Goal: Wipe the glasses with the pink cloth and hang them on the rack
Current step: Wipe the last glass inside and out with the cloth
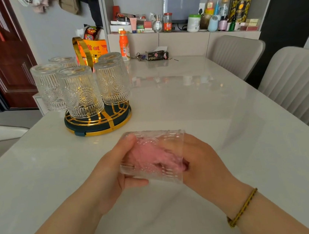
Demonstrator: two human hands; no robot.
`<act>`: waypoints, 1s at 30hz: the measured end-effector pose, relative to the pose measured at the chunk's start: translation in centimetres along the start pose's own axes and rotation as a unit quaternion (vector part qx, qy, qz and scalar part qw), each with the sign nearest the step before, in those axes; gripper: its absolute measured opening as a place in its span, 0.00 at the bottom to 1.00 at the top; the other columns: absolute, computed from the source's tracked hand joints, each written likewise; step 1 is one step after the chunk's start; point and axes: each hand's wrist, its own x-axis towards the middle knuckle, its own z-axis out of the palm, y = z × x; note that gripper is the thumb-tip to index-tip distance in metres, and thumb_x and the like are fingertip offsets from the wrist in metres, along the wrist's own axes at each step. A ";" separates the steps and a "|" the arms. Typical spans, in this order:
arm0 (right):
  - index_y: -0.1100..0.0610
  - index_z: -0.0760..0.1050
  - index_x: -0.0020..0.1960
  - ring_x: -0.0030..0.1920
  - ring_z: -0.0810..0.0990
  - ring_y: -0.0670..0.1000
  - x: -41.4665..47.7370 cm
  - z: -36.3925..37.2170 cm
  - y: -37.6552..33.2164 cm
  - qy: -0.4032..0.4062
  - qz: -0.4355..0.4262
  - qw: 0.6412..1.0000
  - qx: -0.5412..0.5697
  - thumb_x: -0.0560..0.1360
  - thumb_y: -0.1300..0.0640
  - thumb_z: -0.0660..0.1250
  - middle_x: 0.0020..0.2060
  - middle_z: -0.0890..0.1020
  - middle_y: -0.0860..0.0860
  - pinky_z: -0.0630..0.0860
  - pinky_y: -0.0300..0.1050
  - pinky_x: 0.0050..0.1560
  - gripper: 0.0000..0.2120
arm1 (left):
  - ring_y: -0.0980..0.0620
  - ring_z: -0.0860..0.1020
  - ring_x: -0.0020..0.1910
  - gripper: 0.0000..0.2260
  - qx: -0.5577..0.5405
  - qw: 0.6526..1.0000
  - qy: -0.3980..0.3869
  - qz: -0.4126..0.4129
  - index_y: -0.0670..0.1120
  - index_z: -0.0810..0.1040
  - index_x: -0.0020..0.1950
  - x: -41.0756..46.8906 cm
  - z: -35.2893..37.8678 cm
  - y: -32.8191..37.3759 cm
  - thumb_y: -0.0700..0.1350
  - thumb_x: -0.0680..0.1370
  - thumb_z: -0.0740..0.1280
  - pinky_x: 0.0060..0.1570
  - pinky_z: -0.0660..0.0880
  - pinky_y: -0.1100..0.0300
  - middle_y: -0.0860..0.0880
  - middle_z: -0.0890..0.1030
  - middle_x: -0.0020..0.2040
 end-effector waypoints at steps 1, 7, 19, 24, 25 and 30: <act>0.50 0.69 0.57 0.52 0.74 0.47 -0.2 0.3 0.5 0.016 -0.030 0.998 -0.044 0.59 0.69 0.67 0.50 0.78 0.46 0.70 0.32 0.54 0.28 | 0.52 0.82 0.30 0.16 0.003 1.000 0.003 -0.014 0.49 0.79 0.41 0.0 0.2 -0.1 0.59 0.64 0.64 0.26 0.79 0.60 0.47 0.83 0.33; 0.48 0.78 0.33 0.31 0.79 0.38 0.3 -0.9 -0.6 0.033 0.253 0.898 0.359 0.64 0.71 0.72 0.26 0.81 0.41 0.72 0.28 0.29 0.17 | 0.51 0.82 0.49 0.26 0.011 0.996 -0.086 -0.005 0.54 0.80 0.52 0.3 -0.9 0.1 0.62 0.57 0.75 0.42 0.79 0.60 0.50 0.84 0.50; 0.48 0.81 0.48 0.39 0.77 0.30 0.2 -0.7 0.2 -0.081 0.156 0.956 0.235 0.59 0.61 0.70 0.33 0.80 0.32 0.70 0.24 0.40 0.18 | 0.51 0.82 0.31 0.13 -0.030 0.999 -0.015 -0.028 0.48 0.78 0.44 0.4 -0.2 -0.4 0.50 0.62 0.67 0.29 0.80 0.57 0.47 0.83 0.35; 0.45 0.79 0.40 0.30 0.78 0.40 0.4 -2.0 0.4 -0.009 0.159 0.972 0.171 0.63 0.69 0.67 0.32 0.81 0.44 0.73 0.29 0.35 0.18 | 0.51 0.82 0.30 0.13 -0.078 0.997 0.019 0.000 0.49 0.78 0.46 0.7 -0.8 0.2 0.49 0.63 0.66 0.27 0.80 0.58 0.48 0.84 0.35; 0.44 0.78 0.40 0.31 0.78 0.38 0.6 -2.4 0.3 0.008 0.170 0.967 0.189 0.65 0.71 0.68 0.32 0.81 0.40 0.73 0.29 0.35 0.21 | 0.52 0.82 0.31 0.14 -0.086 0.996 0.028 0.014 0.49 0.78 0.46 0.7 -1.0 0.5 0.47 0.61 0.69 0.26 0.79 0.58 0.49 0.84 0.36; 0.47 0.77 0.39 0.31 0.76 0.35 1.0 -2.9 0.5 0.114 0.235 0.940 0.221 0.67 0.71 0.69 0.28 0.80 0.36 0.71 0.27 0.32 0.17 | 0.53 0.83 0.37 0.18 -0.119 0.987 0.053 0.096 0.51 0.79 0.46 0.6 -1.8 1.0 0.51 0.59 0.74 0.28 0.79 0.59 0.52 0.85 0.40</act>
